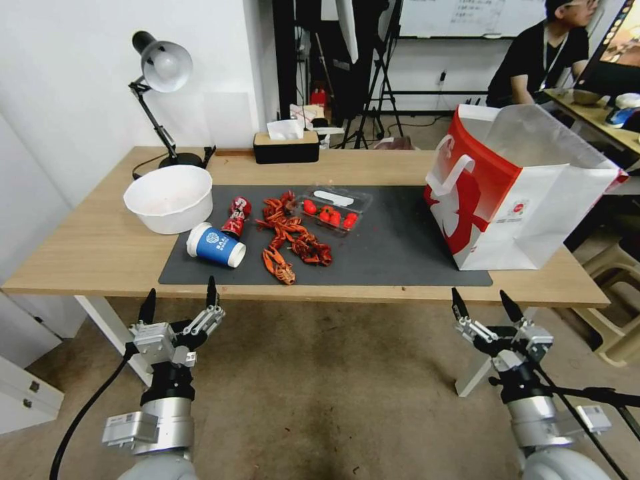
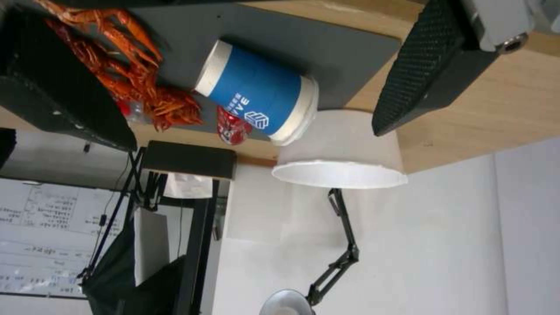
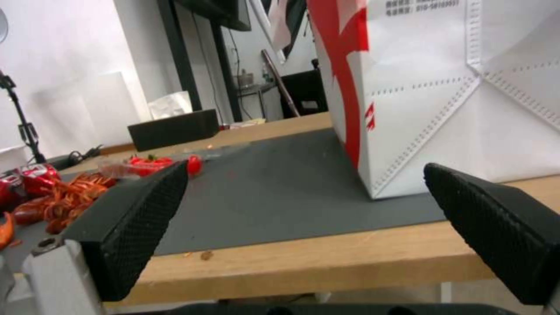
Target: Pick up the trash from the table and place it into the takeout bag.
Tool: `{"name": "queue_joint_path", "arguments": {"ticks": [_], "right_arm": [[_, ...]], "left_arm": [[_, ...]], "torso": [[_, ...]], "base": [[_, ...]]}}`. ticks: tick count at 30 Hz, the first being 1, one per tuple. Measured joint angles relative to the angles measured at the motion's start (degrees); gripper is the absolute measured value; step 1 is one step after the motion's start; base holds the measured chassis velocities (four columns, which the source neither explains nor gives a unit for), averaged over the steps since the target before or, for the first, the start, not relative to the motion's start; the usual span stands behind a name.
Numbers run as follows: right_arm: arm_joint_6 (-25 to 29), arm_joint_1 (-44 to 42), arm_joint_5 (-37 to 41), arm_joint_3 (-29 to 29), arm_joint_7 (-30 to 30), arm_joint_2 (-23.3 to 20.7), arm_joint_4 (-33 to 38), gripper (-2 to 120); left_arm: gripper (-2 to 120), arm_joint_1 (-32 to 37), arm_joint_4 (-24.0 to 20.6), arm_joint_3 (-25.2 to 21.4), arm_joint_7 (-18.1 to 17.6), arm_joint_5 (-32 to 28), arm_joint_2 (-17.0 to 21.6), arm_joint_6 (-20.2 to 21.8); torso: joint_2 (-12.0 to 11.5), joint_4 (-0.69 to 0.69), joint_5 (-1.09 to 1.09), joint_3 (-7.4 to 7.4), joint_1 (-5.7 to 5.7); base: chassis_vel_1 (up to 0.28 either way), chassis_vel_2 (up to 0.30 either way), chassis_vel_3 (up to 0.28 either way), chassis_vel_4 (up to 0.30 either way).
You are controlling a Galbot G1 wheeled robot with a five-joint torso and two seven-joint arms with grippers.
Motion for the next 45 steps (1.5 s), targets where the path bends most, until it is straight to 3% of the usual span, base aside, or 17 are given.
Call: {"name": "queue_joint_path", "arguments": {"ticks": [9,12,15,16,18,19,22,27,30,36,45], "right_arm": [[-0.64,2.32,-1.11,-2.56,0.65,-0.75,-0.85,100],[-0.91,2.43,-1.57,-2.65,0.96,-0.85,-0.89,100],[-1.51,2.93,-2.11,-2.88,1.41,-1.13,-0.76,100],[-1.51,2.93,-2.11,-2.88,1.41,-1.13,-0.76,100],[-1.83,3.00,-2.58,-2.92,1.72,-1.15,-0.65,100],[-1.83,3.00,-2.58,-2.92,1.72,-1.15,-0.65,100],[-2.22,2.95,-3.26,-2.85,2.32,-1.01,-0.37,100],[-2.43,2.87,-3.78,-2.76,2.69,-0.90,-0.08,100],[-2.54,2.75,-4.81,-2.35,3.18,-0.69,0.06,100],[-2.64,2.62,-5.61,-1.83,3.63,-0.53,0.06,100],[-2.67,2.56,-6.19,-1.22,4.00,-0.47,0.04,100]], "left_arm": [[100,-3.31,-0.05,-0.05,-4.69,-9.93,2.46,5.52],[100,-6.23,-0.11,0.43,-6.71,-14.53,4.21,8.65],[100,-9.46,-1.63,1.01,-10.53,-22.24,6.53,13.96],[100,-9.46,-1.63,1.01,-10.53,-22.24,6.53,13.96],[100,-12.61,-3.05,1.79,-13.90,-29.45,8.32,17.67],[100,-12.61,-3.05,1.79,-13.90,-29.45,8.32,17.67],[100,-17.59,-3.68,2.75,-17.57,-37.30,10.75,21.38],[100,-20.68,-3.55,3.49,-20.43,-41.81,12.26,23.51],[100,-25.96,-0.93,5.66,-26.26,-48.43,14.28,26.08],[100,-31.47,4.28,7.79,-31.26,-50.05,15.21,27.14],[100,-35.36,6.93,8.99,-33.94,-50.91,15.58,27.49]], "torso": [[0.00,0.05,0.01,0.00,0.00],[0.00,-0.01,-0.01,0.00,0.00],[0.00,0.03,0.00,0.01,0.01],[0.00,0.03,0.00,0.01,0.01],[0.00,0.02,0.01,0.00,0.01],[0.00,0.02,0.01,0.00,0.01],[0.00,0.01,0.01,0.01,0.01],[0.00,0.01,0.00,0.01,0.01],[-0.01,0.01,0.00,0.01,0.01],[0.00,0.01,0.00,0.01,0.01],[-0.01,0.01,0.00,0.01,0.01]], "base": [[0.000,0.000,0.000,0.000],[0.000,0.000,0.000,0.000],[0.000,0.000,0.000,0.000],[0.000,0.000,0.000,0.000],[0.000,0.000,0.000,0.000],[0.000,0.000,0.000,0.000],[0.000,0.000,0.000,0.000],[0.000,0.000,0.000,0.000],[0.000,0.000,0.000,0.000],[0.000,0.000,0.000,0.000],[0.000,0.000,0.000,0.000]]}}
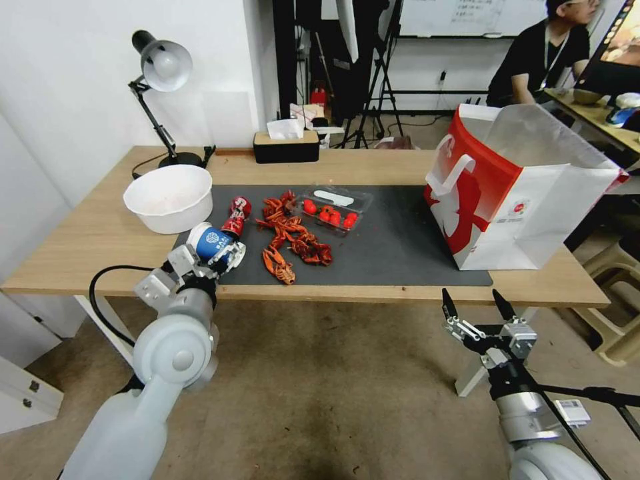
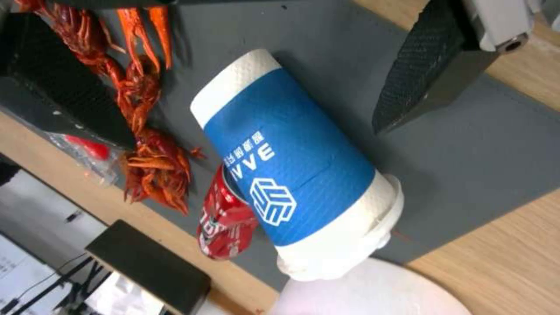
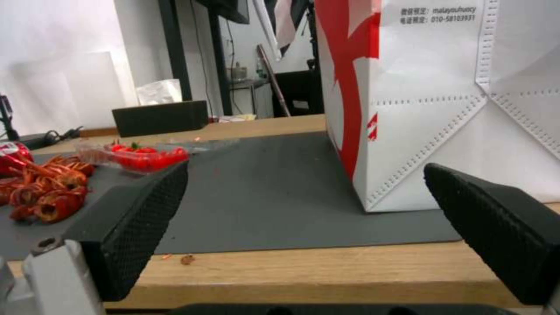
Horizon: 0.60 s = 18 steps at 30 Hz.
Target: Pick up the trash from the table and place it into the takeout bag.
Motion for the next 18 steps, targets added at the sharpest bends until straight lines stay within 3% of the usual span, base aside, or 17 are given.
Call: {"name": "queue_joint_path", "arguments": {"ticks": [6,12,18], "right_arm": [[-0.02,0.02,-0.09,0.24,0.11,0.01,-0.07,100],[-0.08,0.18,-0.43,0.36,0.31,-0.01,-0.22,100],[-0.12,0.30,-0.81,0.47,0.37,-0.16,-0.19,100]], "left_arm": [[100,-2.04,1.03,0.68,-2.28,-1.88,0.09,0.69],[100,-5.67,3.24,2.27,-6.87,-3.85,-0.22,2.45],[100,-7.16,4.56,2.98,-7.49,-4.83,-0.23,2.70]], "torso": [[0.00,0.00,0.00,0.00,0.00],[0.00,0.00,0.00,-0.01,0.00],[0.00,0.00,0.00,0.00,0.00]], "base": [[0.000,0.000,0.000,0.000],[0.000,0.000,0.000,0.000],[0.000,0.000,0.000,0.000]]}}
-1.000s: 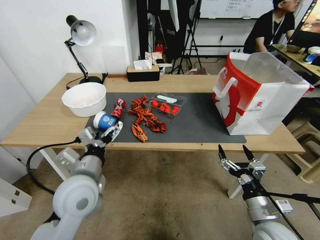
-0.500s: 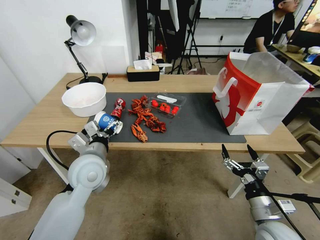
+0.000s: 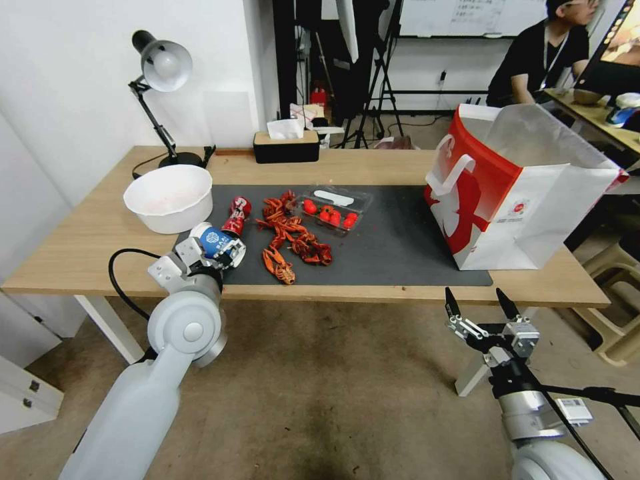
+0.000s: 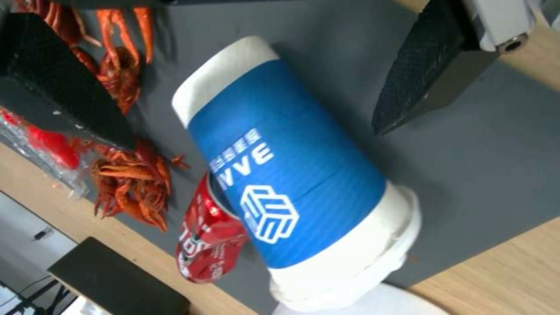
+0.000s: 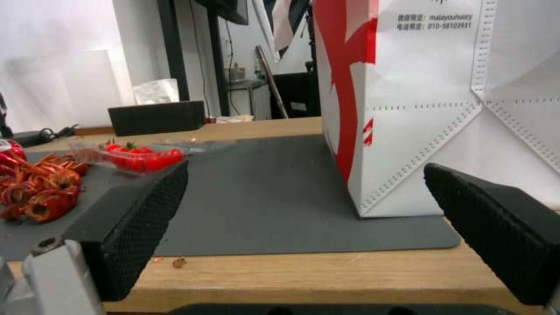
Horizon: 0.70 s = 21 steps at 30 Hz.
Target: Pick up the trash from the table and place it into the takeout bag.
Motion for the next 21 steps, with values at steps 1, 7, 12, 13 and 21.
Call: {"name": "queue_joint_path", "arguments": {"ticks": [1,7,12,13,21], "right_arm": [[-0.01,0.00,-0.15,0.14,0.01,0.00,0.10,100],[-0.13,0.03,-0.18,0.35,0.09,0.05,0.16,100],[-0.37,0.43,-0.35,0.31,0.49,0.12,0.15,100],[-0.38,0.44,-0.39,0.30,0.56,0.15,0.14,100],[-0.39,0.18,-0.65,0.23,0.59,0.50,0.12,100]], "left_arm": [[100,-0.70,0.38,0.35,-0.13,-0.16,0.02,0.00],[100,-2.68,1.90,1.64,-1.10,-0.19,-0.35,0.27],[100,-3.22,2.97,2.30,-1.86,0.42,-0.58,0.85],[100,-3.39,3.23,2.42,-2.16,0.45,-0.65,1.02],[100,-4.09,3.94,2.77,-3.03,0.49,-0.71,1.41]], "torso": [[0.00,0.00,0.00,0.00,0.00],[0.00,-0.01,0.00,0.00,-0.01],[0.00,0.00,0.00,0.00,-0.01],[0.00,0.00,-0.01,0.00,-0.01],[0.00,0.00,0.00,0.00,-0.01]], "base": [[0.000,0.000,0.000,0.000],[0.000,0.000,0.000,0.000],[0.000,0.000,0.000,0.000],[0.000,0.000,0.000,0.000],[0.000,0.000,0.000,0.000]]}}
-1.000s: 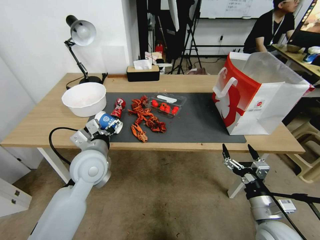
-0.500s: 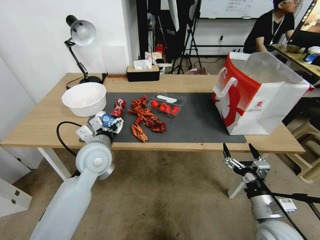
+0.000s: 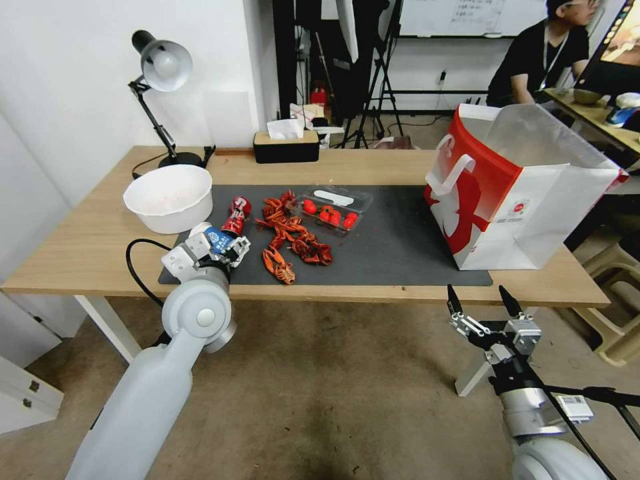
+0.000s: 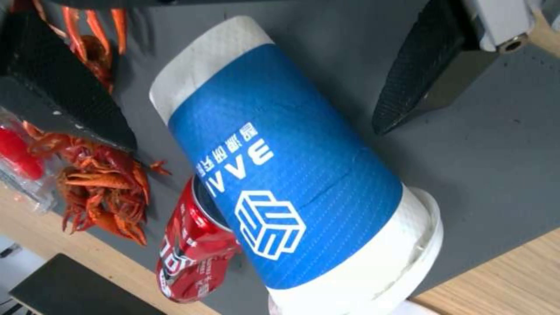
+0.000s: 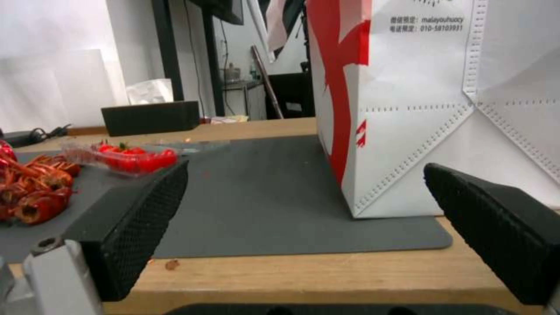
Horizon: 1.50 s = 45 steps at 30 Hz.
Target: Pick up the trash from the table and place it into the takeout bag.
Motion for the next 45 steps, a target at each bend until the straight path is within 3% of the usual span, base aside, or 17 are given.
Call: {"name": "queue_joint_path", "arguments": {"ticks": [18,32,37,43,45], "right_arm": [[0.31,-0.15,-0.83,-0.76,0.07,0.87,-0.54,100],[0.33,0.05,-1.53,-1.28,0.19,1.08,-0.98,100],[0.33,0.09,-1.69,-1.43,0.22,1.10,-1.04,100],[0.33,0.08,-1.84,-1.55,0.23,1.06,-1.06,100],[0.33,0.14,-1.99,-1.81,0.23,0.99,-1.03,100]], "left_arm": [[95,-2.18,1.81,0.03,-3.55,-3.46,-0.07,1.13],[44,-2.02,1.88,-0.72,-4.33,-4.15,-0.16,1.08],[34,-0.93,1.23,-1.45,-3.78,-3.95,0.01,0.79],[23,1.67,-0.71,-2.72,-1.40,-2.49,0.55,-0.02],[15,4.60,-2.99,-4.02,2.82,-0.37,1.51,-1.37]], "torso": [[0.00,0.00,0.00,0.00,0.00],[0.01,-0.02,0.01,-0.01,0.00],[0.01,-0.01,0.01,-0.01,0.00],[0.01,0.00,-0.01,-0.01,0.00],[0.01,0.01,-0.02,0.00,0.00]], "base": [[0.000,0.000,0.000,0.000],[0.000,0.000,0.000,0.000],[0.000,0.000,0.000,0.000],[0.000,0.000,0.000,0.000],[0.000,0.000,0.000,0.000]]}}
